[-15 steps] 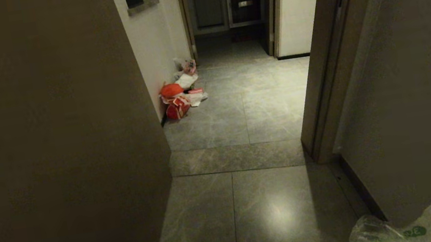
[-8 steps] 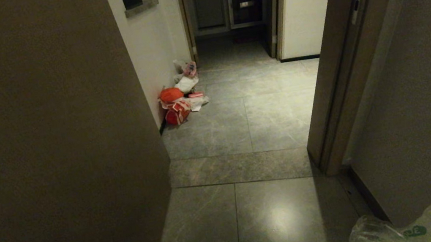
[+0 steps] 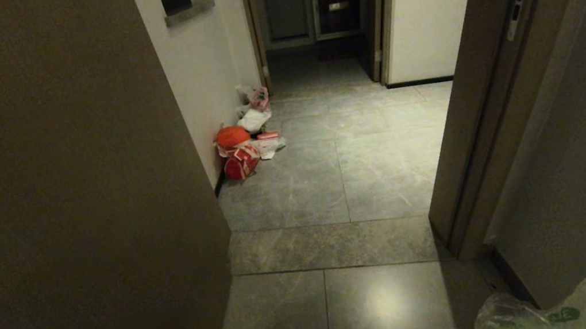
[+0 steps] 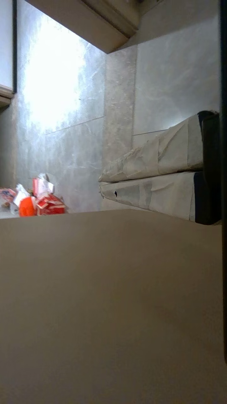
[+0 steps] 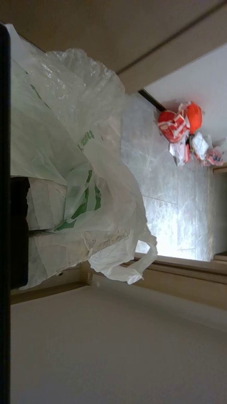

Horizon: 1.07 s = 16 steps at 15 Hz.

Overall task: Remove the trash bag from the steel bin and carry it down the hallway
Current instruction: Put the trash bag at the door

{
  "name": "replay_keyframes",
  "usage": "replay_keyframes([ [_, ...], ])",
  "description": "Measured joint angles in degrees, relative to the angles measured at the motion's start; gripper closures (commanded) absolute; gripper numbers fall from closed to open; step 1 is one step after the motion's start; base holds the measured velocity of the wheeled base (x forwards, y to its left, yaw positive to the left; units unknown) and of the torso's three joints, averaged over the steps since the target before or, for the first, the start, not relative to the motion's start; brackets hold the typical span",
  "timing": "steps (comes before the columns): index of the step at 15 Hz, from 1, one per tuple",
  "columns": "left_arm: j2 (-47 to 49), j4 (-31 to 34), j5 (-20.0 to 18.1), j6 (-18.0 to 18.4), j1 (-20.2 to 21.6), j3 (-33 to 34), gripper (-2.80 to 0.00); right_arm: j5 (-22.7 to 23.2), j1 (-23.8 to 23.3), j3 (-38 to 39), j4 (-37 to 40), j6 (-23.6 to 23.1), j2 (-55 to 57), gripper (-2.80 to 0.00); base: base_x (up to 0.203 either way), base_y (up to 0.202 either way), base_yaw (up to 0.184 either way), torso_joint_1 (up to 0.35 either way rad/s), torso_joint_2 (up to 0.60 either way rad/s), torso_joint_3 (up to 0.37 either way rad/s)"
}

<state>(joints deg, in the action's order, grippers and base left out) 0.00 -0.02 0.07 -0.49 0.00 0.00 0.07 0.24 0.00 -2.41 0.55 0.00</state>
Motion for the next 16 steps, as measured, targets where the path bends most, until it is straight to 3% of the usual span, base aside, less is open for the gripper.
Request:
replay_keyframes([
  [16, 0.0, 0.0, 0.0, 0.0, 0.0, 0.0, 0.00, 0.0, 0.0, 0.0, 0.0, 0.0, 0.0, 0.00, 0.193, 0.000, 0.000, 0.004, 0.00, 0.003],
])
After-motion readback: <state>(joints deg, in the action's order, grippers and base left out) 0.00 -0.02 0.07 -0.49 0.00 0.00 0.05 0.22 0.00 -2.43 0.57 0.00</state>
